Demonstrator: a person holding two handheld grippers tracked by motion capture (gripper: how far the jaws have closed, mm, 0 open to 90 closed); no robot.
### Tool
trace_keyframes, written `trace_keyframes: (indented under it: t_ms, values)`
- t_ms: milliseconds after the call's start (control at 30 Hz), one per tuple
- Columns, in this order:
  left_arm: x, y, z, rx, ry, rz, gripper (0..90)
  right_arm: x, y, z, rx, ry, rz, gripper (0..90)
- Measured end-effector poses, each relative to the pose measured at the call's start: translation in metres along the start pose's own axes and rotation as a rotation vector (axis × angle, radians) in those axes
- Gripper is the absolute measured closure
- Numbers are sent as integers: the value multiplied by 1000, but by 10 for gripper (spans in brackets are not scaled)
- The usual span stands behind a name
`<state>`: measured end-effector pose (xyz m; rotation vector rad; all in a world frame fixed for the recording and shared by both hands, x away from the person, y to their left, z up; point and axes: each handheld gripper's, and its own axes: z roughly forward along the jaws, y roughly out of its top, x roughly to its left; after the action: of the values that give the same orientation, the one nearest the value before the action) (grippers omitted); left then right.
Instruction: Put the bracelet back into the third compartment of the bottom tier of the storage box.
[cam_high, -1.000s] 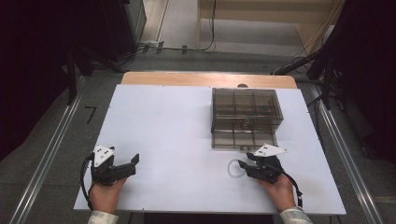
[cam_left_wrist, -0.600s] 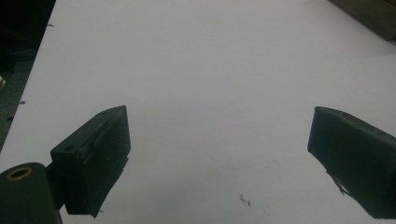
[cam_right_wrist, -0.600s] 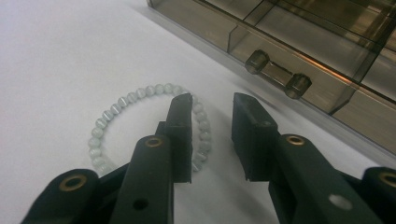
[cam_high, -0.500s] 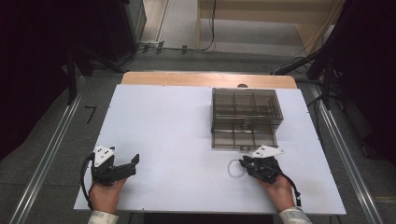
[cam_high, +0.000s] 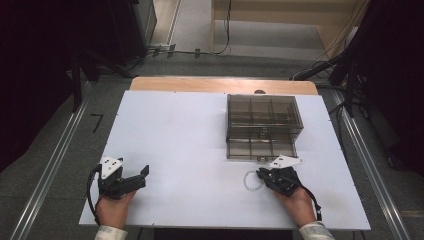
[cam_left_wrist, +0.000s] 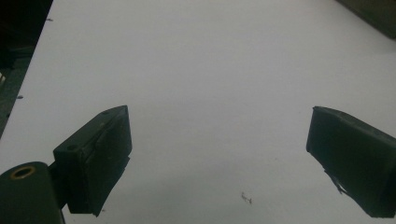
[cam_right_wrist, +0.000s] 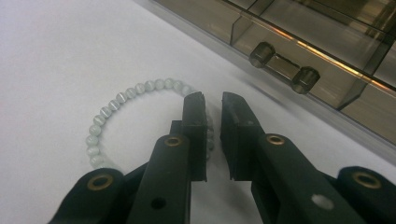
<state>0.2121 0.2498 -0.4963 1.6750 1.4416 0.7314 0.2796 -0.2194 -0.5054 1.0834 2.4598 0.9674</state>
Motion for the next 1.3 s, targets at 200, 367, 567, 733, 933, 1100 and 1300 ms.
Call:
trace_keyframes:
  t_ms: [200, 367, 567, 733, 933, 1100, 1300]
  values:
    - [1, 0, -1, -6, 3, -4, 74, -2, 0, 0, 1, 11, 18, 805]
    - [2, 0, 0, -4, 0, -5, 74, 1, 0, 0, -6, -12, -19, 837]
    - [0, 2, 2, -3, -4, -3, 74, 5, 0, 0, -12, -40, -52, 837]
    - [1, 2, 1, -11, -5, -8, 74, 5, 3, -7, -42, -26, -47, 837]
    - [2, 1, 1, -5, -5, -9, 74, 4, 9, -27, -109, 0, -25, 836]
    - [2, 1, 0, -6, -2, -7, 74, 0, 12, -44, -151, 18, -11, 836]
    - [2, 1, 1, -4, -2, -8, 74, -7, 12, -59, -194, 4, 8, 836]
